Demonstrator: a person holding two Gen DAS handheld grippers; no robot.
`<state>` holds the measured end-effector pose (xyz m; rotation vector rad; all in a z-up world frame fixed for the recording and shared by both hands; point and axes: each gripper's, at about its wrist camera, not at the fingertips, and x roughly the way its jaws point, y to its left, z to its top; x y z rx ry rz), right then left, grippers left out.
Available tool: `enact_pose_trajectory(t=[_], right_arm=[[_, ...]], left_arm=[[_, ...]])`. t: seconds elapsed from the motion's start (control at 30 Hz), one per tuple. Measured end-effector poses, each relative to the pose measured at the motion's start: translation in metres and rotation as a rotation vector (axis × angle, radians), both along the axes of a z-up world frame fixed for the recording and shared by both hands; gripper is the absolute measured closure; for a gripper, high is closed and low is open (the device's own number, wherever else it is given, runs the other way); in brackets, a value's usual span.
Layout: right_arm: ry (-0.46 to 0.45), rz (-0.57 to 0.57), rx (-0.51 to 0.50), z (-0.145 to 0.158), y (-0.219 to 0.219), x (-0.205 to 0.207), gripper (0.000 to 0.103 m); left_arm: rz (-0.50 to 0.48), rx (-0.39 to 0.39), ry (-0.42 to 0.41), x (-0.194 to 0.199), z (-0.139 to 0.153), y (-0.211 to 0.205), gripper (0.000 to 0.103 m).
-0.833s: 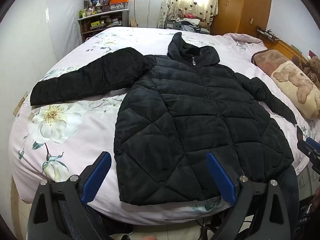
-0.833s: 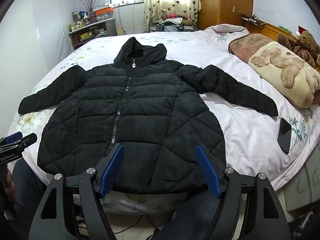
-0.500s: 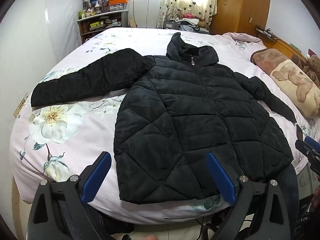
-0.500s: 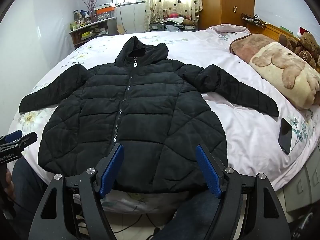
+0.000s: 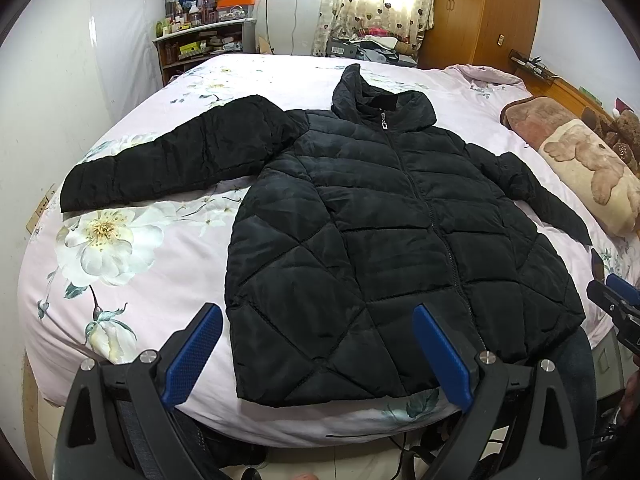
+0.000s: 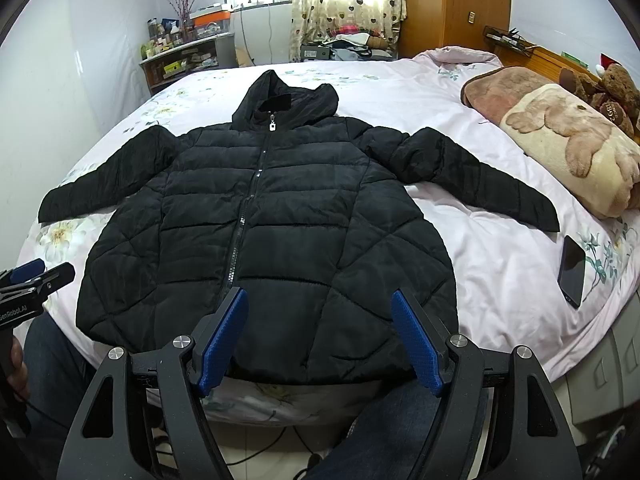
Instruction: Fold large clothes
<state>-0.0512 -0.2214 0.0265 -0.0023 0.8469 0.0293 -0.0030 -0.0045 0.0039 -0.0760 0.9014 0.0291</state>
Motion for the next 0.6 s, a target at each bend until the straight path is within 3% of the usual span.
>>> enact_pose_trajectory(t=[0.6], right_arm=[[0.003, 0.001, -0.002, -0.0013, 0.005, -0.0004, 0.029]], left_arm=[[-0.001, -0.004, -0.001, -0.0007, 0.0001, -0.0005, 0.006]])
